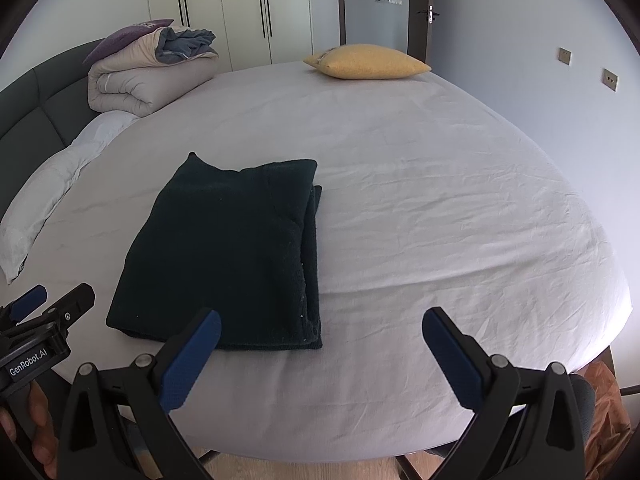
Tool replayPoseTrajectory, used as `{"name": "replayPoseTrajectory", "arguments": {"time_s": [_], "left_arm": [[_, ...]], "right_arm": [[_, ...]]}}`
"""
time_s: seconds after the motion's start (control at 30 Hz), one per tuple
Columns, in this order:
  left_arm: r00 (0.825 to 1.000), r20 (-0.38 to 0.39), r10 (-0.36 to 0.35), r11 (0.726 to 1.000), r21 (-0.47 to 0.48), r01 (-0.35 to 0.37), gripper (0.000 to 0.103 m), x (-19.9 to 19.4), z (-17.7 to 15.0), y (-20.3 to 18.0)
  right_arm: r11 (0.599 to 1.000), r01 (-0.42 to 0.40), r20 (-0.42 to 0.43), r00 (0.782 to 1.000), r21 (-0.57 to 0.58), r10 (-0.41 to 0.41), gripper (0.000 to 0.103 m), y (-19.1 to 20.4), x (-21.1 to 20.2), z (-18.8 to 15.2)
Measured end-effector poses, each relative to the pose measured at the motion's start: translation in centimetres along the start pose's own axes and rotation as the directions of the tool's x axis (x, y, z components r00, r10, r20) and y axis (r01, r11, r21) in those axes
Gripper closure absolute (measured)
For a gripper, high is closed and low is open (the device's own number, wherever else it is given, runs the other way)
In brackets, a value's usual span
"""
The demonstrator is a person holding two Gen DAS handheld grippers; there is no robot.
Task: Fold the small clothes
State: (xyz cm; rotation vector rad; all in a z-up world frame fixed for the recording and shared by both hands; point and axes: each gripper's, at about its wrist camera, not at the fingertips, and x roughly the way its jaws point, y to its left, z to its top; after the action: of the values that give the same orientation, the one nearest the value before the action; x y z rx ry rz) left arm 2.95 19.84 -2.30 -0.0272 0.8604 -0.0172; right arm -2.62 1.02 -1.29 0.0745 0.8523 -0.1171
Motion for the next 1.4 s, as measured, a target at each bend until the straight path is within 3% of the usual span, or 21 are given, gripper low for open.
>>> {"name": "replayPoseTrajectory", "arguments": {"time_s": [1.4], "left_arm": [[1.0,-0.007,-0.002,1.0,0.011,0.002,0.0,0.52,-0.29,0.0]], "right_arm": [[1.0,-0.001,-0.016,1.0,0.01,0.002,0.0,-0.2,0.35,-0.79]]}}
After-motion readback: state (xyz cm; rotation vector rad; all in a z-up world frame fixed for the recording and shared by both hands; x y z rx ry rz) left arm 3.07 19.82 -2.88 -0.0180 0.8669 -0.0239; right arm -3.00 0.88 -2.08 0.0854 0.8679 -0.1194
